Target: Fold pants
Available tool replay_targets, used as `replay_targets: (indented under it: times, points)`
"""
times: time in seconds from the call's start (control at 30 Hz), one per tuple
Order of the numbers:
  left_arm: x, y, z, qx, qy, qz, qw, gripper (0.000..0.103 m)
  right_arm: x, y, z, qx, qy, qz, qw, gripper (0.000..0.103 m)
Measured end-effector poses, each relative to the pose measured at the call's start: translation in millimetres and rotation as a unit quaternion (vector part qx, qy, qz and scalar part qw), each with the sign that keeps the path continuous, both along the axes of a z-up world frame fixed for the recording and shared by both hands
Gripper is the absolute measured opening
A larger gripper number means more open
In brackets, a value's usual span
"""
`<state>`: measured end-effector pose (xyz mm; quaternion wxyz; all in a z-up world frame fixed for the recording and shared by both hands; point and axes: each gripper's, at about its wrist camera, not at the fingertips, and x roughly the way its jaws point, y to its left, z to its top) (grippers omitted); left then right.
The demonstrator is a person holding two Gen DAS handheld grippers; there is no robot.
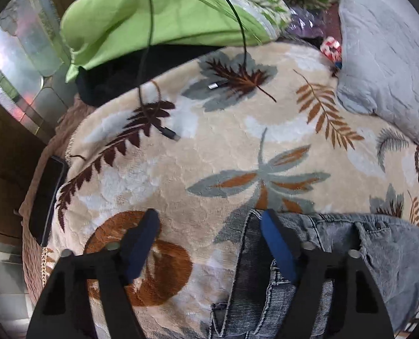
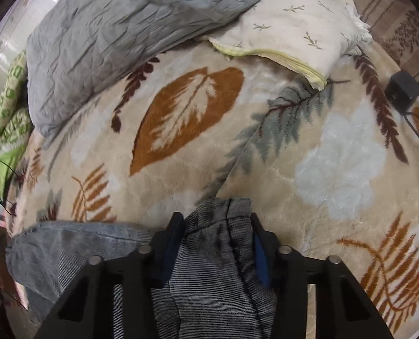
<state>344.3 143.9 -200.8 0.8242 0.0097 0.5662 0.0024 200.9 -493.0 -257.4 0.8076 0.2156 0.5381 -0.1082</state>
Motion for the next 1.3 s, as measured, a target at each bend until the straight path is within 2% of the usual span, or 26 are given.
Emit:
replay_targets:
  times: [0.07,0.17,0.3,0.33,0.37,0.4,0.43,0.47,0.5,0.57,0.63,0.8,0.93,1.03,1.1,1.17,1.23,1.3]
  points:
    - [6,-5,-3,-0.012,0.012,-0.008,0.9998,0.068,-2,3,3,-0.006,-0.003,0.003,1.0,0.039]
    - [21,-21,-16,-0.019,0.053,-0.017,0.9983,0.068,-6,5,8,-0.012,-0.007,0.0,1.0,0.037]
    - [35,-37,-40,0.003,0.101,-0.012,0.9948,0.068,-11,7,15,-0.018,-0.011,-0.003,1.0,0.036]
    - [37,-38,-46,-0.004,0.11,-0.008,0.9939,0.068,-12,8,16,-0.019,-0.012,-0.002,1.0,0.036]
    - [38,-38,-51,-0.016,0.118,-0.006,0.9928,0.063,-14,8,18,-0.019,-0.013,-0.003,1.0,0.036]
    - [39,-38,-55,-0.029,0.125,-0.004,0.9917,0.046,-15,8,19,-0.019,-0.014,-0.003,1.0,0.035]
    - [39,-37,-57,-0.054,0.131,0.003,0.9899,0.038,-15,8,20,-0.02,-0.015,-0.003,1.0,0.035]
    - [39,-36,-55,-0.062,0.126,0.009,0.9901,0.032,-15,9,22,-0.021,-0.015,-0.003,1.0,0.034]
    - [40,-37,-53,-0.064,0.122,0.006,0.9905,0.017,-15,9,23,-0.023,-0.015,-0.003,1.0,0.033]
    - [40,-40,-47,-0.075,0.117,-0.006,0.9902,0.012,-15,10,29,-0.025,-0.019,-0.003,0.999,0.03]
    - [41,-40,-39,-0.075,0.106,-0.007,0.9915,0.011,-15,13,41,-0.028,-0.032,-0.003,0.999,0.028]
    - [32,-32,17,-0.122,0.038,-0.014,0.9917,0.01,-20,13,82,-0.032,-0.07,-0.005,0.997,0.024]
    - [19,-15,73,-0.171,-0.036,-0.019,0.9844,0.01,-30,8,124,-0.037,-0.114,-0.021,0.993,0.024]
    - [4,-7,105,-0.194,-0.098,-0.02,0.9759,0.01,-48,5,150,-0.033,-0.179,-0.045,0.982,0.024]
    - [-12,-1,115,-0.206,-0.126,-0.022,0.9702,0.01,-62,5,158,-0.022,-0.225,-0.059,0.972,0.024]
    - [-37,4,119,-0.214,-0.142,-0.029,0.9661,0.01,-78,10,159,-0.018,-0.251,-0.065,0.966,0.024]
    - [-65,11,119,-0.217,-0.156,-0.039,0.9629,0.01,-97,16,154,-0.019,-0.258,-0.065,0.964,0.024]
    - [-95,17,110,-0.206,-0.163,-0.053,0.9634,0.01,-115,17,139,-0.013,-0.245,-0.058,0.968,0.024]
